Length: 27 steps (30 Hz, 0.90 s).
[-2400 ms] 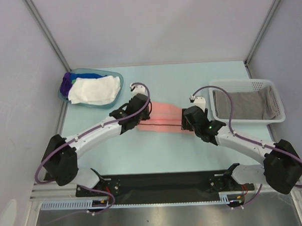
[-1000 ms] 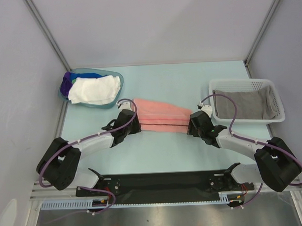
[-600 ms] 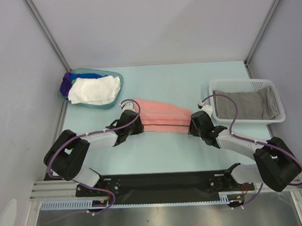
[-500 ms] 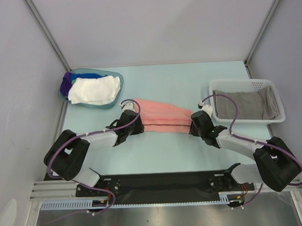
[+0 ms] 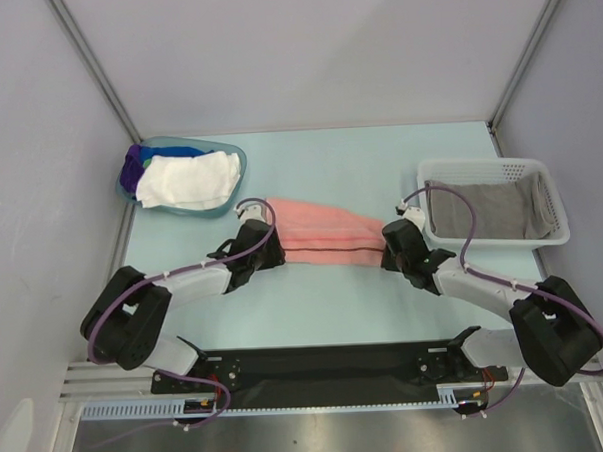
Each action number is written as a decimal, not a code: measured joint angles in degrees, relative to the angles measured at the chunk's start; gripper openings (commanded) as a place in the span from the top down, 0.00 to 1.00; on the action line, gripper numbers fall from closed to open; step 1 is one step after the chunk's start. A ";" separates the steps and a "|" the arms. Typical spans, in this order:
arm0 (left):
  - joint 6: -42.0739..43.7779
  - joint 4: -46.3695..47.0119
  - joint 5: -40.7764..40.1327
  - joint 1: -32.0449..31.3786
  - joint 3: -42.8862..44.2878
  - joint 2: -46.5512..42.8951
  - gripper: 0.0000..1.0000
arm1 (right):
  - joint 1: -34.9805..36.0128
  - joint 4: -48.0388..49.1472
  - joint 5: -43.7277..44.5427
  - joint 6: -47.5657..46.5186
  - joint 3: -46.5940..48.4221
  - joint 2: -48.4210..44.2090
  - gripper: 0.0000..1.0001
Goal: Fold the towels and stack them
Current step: Flatten out the crumpled towel
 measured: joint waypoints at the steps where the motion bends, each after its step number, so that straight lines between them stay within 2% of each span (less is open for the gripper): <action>1: 0.00 0.15 0.00 0.00 0.00 0.15 0.47 | -0.07 -0.42 0.00 -0.11 0.20 -0.55 0.99; 13: 0.02 0.92 0.46 0.00 0.02 2.47 0.43 | -2.75 -5.55 0.39 -1.44 3.56 -7.72 1.00; 24: 0.15 2.93 1.14 0.00 0.24 3.63 0.45 | -9.84 -5.84 -1.40 -3.96 8.70 -3.78 1.00; 27: 0.48 3.72 1.90 0.02 1.31 5.05 0.49 | -10.71 -5.77 -2.16 -4.37 10.32 -1.92 1.00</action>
